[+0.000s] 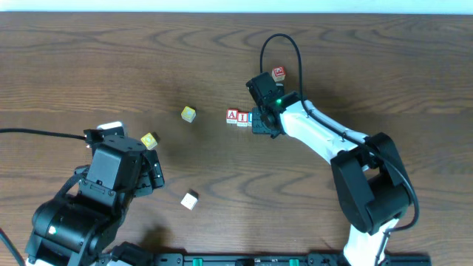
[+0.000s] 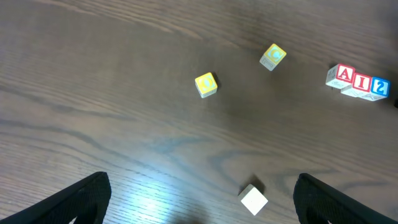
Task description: Spell out Ai2
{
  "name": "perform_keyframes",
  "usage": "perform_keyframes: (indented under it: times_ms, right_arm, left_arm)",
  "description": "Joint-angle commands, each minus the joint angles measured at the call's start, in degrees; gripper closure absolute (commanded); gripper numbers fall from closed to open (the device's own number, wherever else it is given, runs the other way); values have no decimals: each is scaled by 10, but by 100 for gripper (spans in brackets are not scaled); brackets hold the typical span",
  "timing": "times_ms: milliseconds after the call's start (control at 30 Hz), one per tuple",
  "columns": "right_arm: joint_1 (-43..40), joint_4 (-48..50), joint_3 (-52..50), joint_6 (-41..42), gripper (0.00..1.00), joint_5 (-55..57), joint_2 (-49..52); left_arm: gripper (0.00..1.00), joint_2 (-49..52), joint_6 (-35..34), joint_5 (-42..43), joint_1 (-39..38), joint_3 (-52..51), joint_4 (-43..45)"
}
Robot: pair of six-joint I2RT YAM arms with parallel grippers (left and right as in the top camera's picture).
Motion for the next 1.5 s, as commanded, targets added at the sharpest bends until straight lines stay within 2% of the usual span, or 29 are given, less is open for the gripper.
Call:
perform_keyframes:
  times_ms: [0,533,767,867,933,967,1033,1100,1167,1233,1300,1367,1400,1467]
  right_arm:
    - [-7,-3,6,-6,99,26,5]
    - [-88,-45,6,-8,99,50,5]
    - [-106,-33,6,-15,99,52,5]
    - [-106,-1,6,-23,85,52,5]
    - [-106,30,6,-39,85,54,5]
    - [-106,51,6,-49,80,54,5]
    - [-106,83,6,-64,77,54,5]
    - [-106,107,6,-68,65,57,5]
    - [-106,125,7,-69,62,70,1]
    - [-106,126,11,-84,64,76,-7]
    - [-106,108,16,-103,72,77,-30]
    - [-106,81,18,-105,86,77,-71]
    - [-106,70,18,-105,97,77,-95]
    - [-106,52,18,-129,99,64,-149]
  left_arm:
    - [5,0,8,-2,1,0,0]
    - [5,0,8,-2,1,0,0]
    - [5,0,8,-2,1,0,0]
    - [5,0,8,-2,1,0,0]
    - [5,0,8,-2,1,0,0]
    - [5,0,8,-2,1,0,0]
    - [5,0,8,-2,1,0,0]
    - [5,0,8,-2,1,0,0]
    - [5,0,8,-2,1,0,0]
    - [5,0,8,-2,1,0,0]
    - [5,0,8,-2,1,0,0]
    - [5,0,8,-2,1,0,0]
    - [5,0,8,-2,1,0,0]
    - [5,0,8,-2,1,0,0]
